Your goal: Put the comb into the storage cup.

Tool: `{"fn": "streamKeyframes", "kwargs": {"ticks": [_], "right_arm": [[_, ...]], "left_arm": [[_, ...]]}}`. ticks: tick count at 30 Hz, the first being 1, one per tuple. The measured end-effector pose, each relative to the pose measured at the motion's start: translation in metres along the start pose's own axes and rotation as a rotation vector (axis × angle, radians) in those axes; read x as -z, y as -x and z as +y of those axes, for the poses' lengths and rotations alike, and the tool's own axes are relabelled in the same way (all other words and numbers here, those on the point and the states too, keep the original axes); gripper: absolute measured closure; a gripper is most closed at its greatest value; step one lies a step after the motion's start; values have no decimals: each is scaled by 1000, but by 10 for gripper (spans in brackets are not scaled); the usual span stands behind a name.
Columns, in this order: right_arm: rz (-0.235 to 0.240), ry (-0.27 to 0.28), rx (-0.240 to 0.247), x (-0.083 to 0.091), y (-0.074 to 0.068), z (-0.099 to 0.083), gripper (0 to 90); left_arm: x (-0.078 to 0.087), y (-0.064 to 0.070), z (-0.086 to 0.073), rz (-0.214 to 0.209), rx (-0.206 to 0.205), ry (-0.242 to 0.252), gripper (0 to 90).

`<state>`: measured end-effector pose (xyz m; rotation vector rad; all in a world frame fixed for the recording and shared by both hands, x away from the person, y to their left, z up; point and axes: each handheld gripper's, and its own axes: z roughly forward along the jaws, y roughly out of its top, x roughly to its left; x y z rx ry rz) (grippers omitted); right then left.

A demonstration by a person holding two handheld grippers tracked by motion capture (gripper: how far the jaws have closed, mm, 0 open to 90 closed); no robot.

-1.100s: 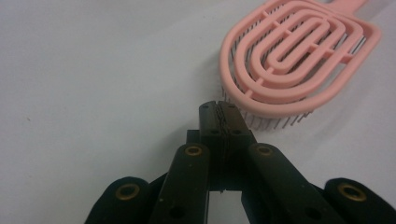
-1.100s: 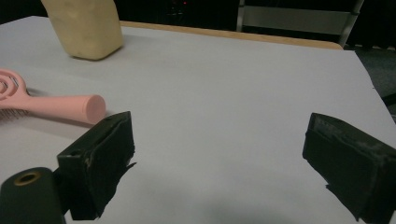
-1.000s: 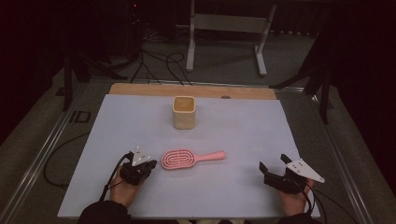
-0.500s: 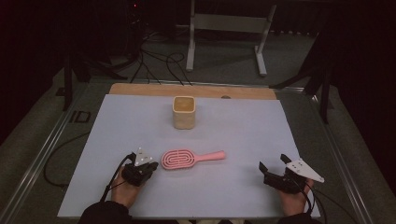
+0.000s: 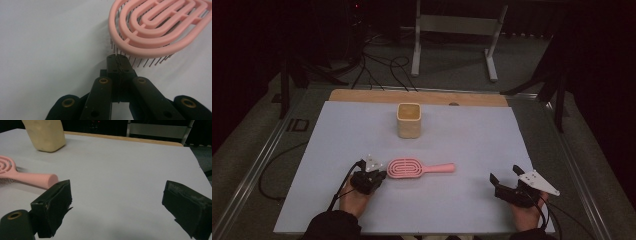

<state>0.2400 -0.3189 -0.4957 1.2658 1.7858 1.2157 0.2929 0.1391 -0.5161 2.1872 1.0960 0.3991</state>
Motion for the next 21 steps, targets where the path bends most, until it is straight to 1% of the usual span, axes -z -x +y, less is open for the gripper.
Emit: {"fn": "streamKeyframes", "kwargs": {"ticks": [2,4,6,7,13,15,16,17,21], "right_arm": [[0,0,0,0,0,0,86],[0,1,0,0,0,0,87],[1,2,-2,0,0,0,87],[0,2,-2,0,1,0,87],[1,5,-5,1,1,0,86],[-2,7,-9,1,2,0,87],[-1,7,-9,2,3,0,87],[-3,6,-10,2,3,0,87],[-6,9,-14,2,5,0,87]], "left_arm": [[-2,0,3,1,-4,-1,900],[-12,5,16,-3,-25,-9,900],[-17,10,24,-6,-42,-12,900],[-21,13,31,-4,-60,-12,900],[-43,27,56,-14,-99,-24,900],[-50,33,65,-15,-107,-27,900],[-50,33,65,-15,-107,-27,899],[-56,36,72,-18,-112,-26,899],[-71,46,88,-15,-113,-28,899]]}}
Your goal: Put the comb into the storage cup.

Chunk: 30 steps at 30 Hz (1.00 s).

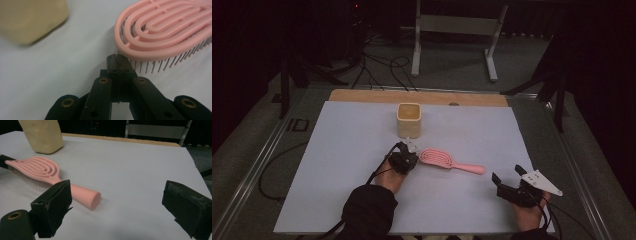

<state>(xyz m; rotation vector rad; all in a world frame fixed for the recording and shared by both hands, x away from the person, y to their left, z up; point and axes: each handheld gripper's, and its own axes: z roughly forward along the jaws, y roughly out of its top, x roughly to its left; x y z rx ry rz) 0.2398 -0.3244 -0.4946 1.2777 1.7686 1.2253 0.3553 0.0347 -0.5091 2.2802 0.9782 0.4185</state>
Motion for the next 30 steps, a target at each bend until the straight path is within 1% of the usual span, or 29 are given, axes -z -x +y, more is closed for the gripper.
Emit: {"fn": "streamKeyframes", "kwargs": {"ticks": [5,10,17,19,23,26,30], "right_arm": [[-1,4,0,0,1,0,87],[-1,6,-3,1,2,0,87],[-1,7,-2,0,2,0,87],[-1,8,-1,0,2,1,87],[-1,10,-4,1,4,0,87],[-1,10,-6,0,3,0,87],[0,9,-6,0,3,0,87]], "left_arm": [[-17,8,17,-5,-3,0,899],[-32,14,28,-6,-6,-6,899],[-42,12,39,2,17,0,899],[-43,11,40,6,23,3,899],[-41,9,39,12,22,7,899],[-34,6,38,24,34,31,897],[-23,1,32,22,37,71,872]]}}
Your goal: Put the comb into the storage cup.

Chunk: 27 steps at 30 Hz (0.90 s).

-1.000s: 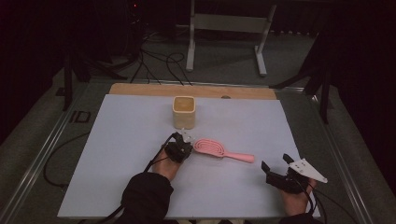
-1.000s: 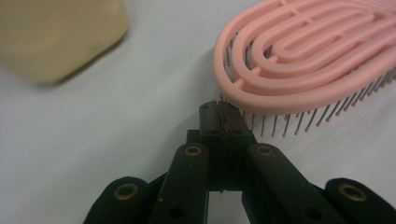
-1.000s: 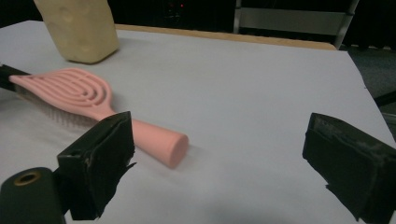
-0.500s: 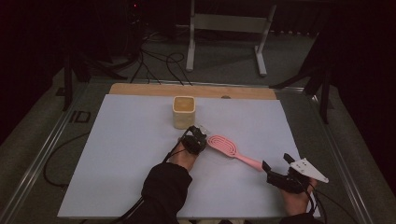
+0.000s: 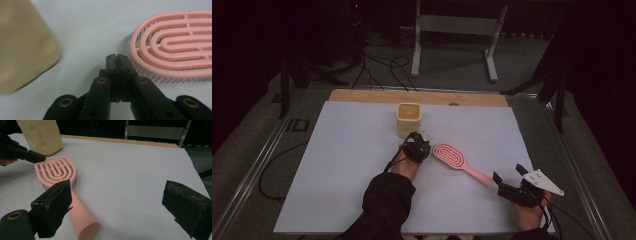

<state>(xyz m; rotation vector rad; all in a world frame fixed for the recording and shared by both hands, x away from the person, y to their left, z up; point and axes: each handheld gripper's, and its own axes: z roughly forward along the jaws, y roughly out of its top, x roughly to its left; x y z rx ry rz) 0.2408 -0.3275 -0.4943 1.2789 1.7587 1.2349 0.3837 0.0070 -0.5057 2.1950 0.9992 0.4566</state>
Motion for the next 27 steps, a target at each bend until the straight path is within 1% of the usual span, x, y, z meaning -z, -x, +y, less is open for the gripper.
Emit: {"fn": "streamKeyframes", "kwargs": {"ticks": [1,5,7,8,9,11,12,13,14,15,17,18,19,20,21,22,24,25,27], "right_arm": [[-1,0,-1,0,0,0,87],[1,-3,4,-1,0,0,87],[2,-5,2,-1,-1,0,87],[2,-5,2,-1,-1,0,87],[3,-6,4,-1,-1,0,87],[3,-6,6,-1,-1,0,87],[3,-7,4,-1,-1,0,87],[3,-7,4,-1,-1,0,87],[2,-7,4,-1,-1,0,87],[2,-6,5,-1,-1,-1,87],[4,-5,9,-1,-1,-1,87],[4,-5,10,-1,-1,-1,87],[7,-6,10,-1,-2,-1,87],[9,-7,5,-1,-2,-1,87],[12,-8,6,-2,-3,-1,87],[15,-9,10,-2,-3,-1,95],[25,-7,14,-2,-4,-1,98],[31,-5,17,-2,-4,-1,98],[39,-10,21,-3,-4,-1,98]], "left_arm": [[4,-2,-1,-2,-4,9,864],[27,-9,-3,-9,-7,83,797],[41,-13,-5,-8,-13,125,741],[41,-13,-5,-8,-13,125,696],[55,-17,-7,-13,-19,168,659],[70,-22,-10,-12,-22,205,610],[77,-25,-12,-8,-14,222,586],[85,-28,-14,-5,-7,233,547],[92,-31,-16,-5,-6,245,530],[99,-35,-19,-3,-13,255,516],[112,-41,-25,7,-12,258,470],[118,-45,-29,4,-9,263,470],[124,-49,-34,10,-9,269,468],[129,-51,-39,31,-8,271,443],[134,-54,-44,48,-7,265,406],[139,-57,-50,61,-6,266,376],[146,-60,-63,101,-3,271,288],[149,-63,-70,116,-6,271,260],[155,-67,-86,137,3,276,216]]}}
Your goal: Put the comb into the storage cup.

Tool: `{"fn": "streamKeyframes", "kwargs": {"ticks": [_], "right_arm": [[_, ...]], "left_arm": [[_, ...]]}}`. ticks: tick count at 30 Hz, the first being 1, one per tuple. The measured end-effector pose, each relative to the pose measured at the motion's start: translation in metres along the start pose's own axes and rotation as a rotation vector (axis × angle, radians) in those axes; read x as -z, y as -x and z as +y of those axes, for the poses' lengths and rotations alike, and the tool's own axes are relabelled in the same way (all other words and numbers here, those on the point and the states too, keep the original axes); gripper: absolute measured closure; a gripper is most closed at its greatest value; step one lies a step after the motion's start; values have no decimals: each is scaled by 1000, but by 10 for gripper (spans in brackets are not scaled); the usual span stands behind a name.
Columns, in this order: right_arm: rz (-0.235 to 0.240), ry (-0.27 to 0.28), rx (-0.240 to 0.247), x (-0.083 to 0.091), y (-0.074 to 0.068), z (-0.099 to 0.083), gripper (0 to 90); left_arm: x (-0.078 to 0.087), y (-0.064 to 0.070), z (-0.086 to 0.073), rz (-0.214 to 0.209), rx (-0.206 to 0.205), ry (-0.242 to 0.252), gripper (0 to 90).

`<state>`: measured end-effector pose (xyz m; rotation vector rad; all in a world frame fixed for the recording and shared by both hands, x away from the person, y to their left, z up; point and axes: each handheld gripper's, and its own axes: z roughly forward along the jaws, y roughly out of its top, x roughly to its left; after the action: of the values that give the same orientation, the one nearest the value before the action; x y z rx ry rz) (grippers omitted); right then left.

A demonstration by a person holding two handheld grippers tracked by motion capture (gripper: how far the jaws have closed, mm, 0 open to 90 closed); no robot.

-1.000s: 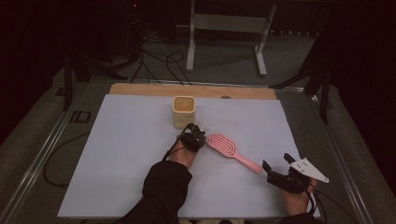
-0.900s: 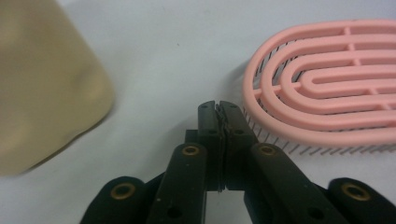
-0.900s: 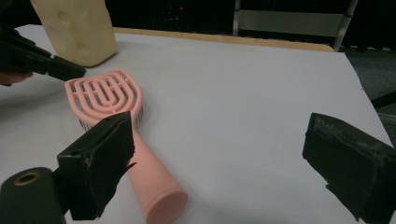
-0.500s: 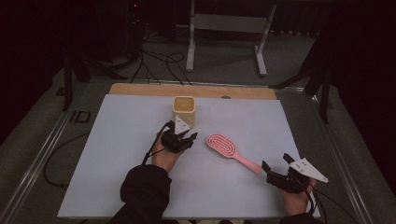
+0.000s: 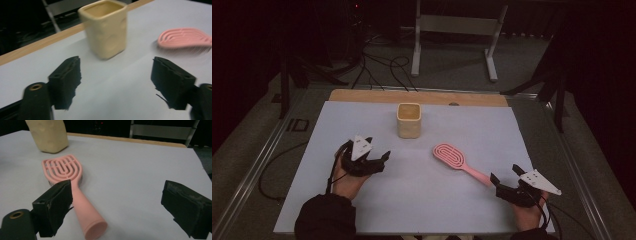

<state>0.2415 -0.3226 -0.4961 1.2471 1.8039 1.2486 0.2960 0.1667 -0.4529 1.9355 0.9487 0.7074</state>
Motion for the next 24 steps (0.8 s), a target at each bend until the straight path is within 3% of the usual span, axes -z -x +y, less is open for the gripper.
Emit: {"fn": "streamKeyframes", "kwargs": {"ticks": [7,11,15,20,24], "right_arm": [[23,5,16,-1,-2,0,98],[34,3,24,-1,-4,0,97],[47,4,33,-2,-6,1,97],[52,-3,27,-2,-6,1,89],[65,10,31,0,-7,2,86]], "left_arm": [[34,-26,-42,1,105,31,122],[48,-32,-60,16,118,27,78],[59,-36,-68,23,118,50,10],[67,-39,-77,36,148,109,0],[67,-40,-78,40,165,122,0]]}}
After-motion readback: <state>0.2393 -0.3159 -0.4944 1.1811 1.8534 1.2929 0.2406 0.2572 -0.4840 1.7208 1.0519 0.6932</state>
